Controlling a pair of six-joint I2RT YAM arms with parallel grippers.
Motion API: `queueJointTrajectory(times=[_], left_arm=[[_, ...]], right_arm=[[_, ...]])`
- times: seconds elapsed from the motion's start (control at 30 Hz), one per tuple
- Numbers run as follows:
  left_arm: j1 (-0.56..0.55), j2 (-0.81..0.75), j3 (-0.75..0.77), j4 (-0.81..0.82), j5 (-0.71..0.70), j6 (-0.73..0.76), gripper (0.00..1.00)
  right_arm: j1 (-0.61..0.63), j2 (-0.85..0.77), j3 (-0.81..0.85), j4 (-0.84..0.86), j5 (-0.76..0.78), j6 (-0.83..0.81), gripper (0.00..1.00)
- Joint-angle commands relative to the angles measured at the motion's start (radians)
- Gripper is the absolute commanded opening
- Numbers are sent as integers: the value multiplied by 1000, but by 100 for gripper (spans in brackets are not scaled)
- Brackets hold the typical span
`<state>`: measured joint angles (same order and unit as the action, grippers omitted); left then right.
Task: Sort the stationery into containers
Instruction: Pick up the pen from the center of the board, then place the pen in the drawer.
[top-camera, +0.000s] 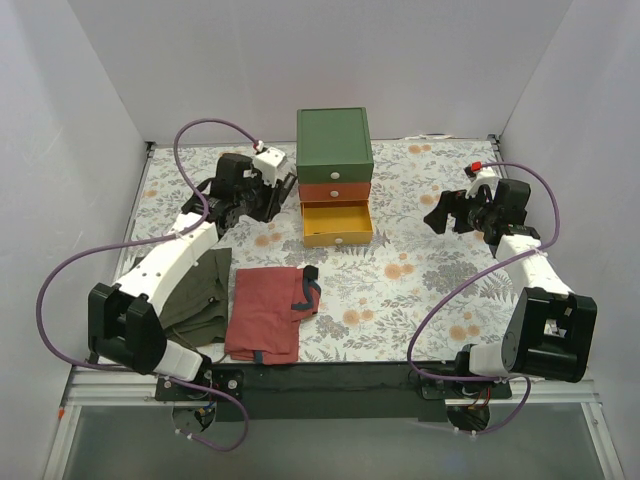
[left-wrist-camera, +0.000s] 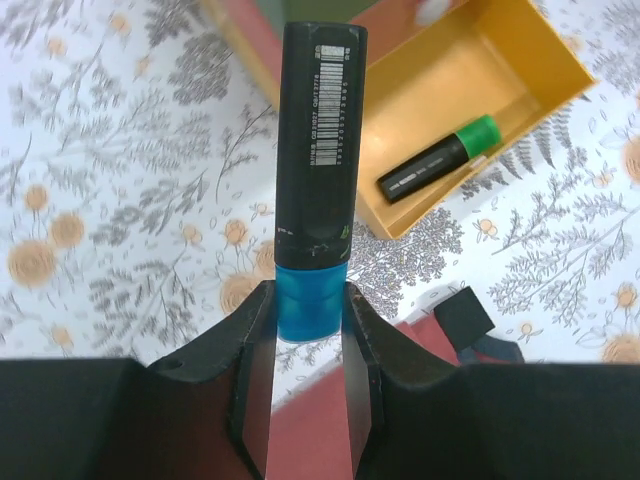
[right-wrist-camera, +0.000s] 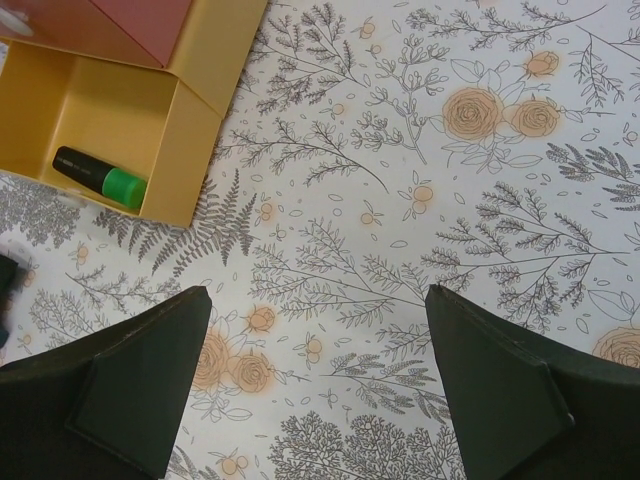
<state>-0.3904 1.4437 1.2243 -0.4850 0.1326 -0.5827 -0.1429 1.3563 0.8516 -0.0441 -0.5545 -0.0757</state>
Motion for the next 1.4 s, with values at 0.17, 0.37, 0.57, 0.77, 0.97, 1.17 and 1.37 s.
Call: queueJointTrajectory(times=[0.17,0.37,0.57,0.77,0.97,1.17,1.37], left_arm=[[-27,0,-29,106,306,573,4],[-80,104,23,155,335,795,5],[-142,219,72,158,317,863,5],[-157,305,106,215,266,859,3],[-179,325,90,309,168,834,35],[-183,262,38,370,147,784,49],[-163,101,-23,479,29,415,37]], right_arm=[[-6,-32,1,35,-12,-16,98],[-6,-46,-20,35,-7,-21,98],[-6,-60,-32,35,-8,-24,98],[-7,-79,-42,32,-1,-29,98],[-9,-88,-63,30,-10,-26,98],[-9,-80,-54,29,-45,-27,98],[139,-89,9,-56,-156,-284,92]])
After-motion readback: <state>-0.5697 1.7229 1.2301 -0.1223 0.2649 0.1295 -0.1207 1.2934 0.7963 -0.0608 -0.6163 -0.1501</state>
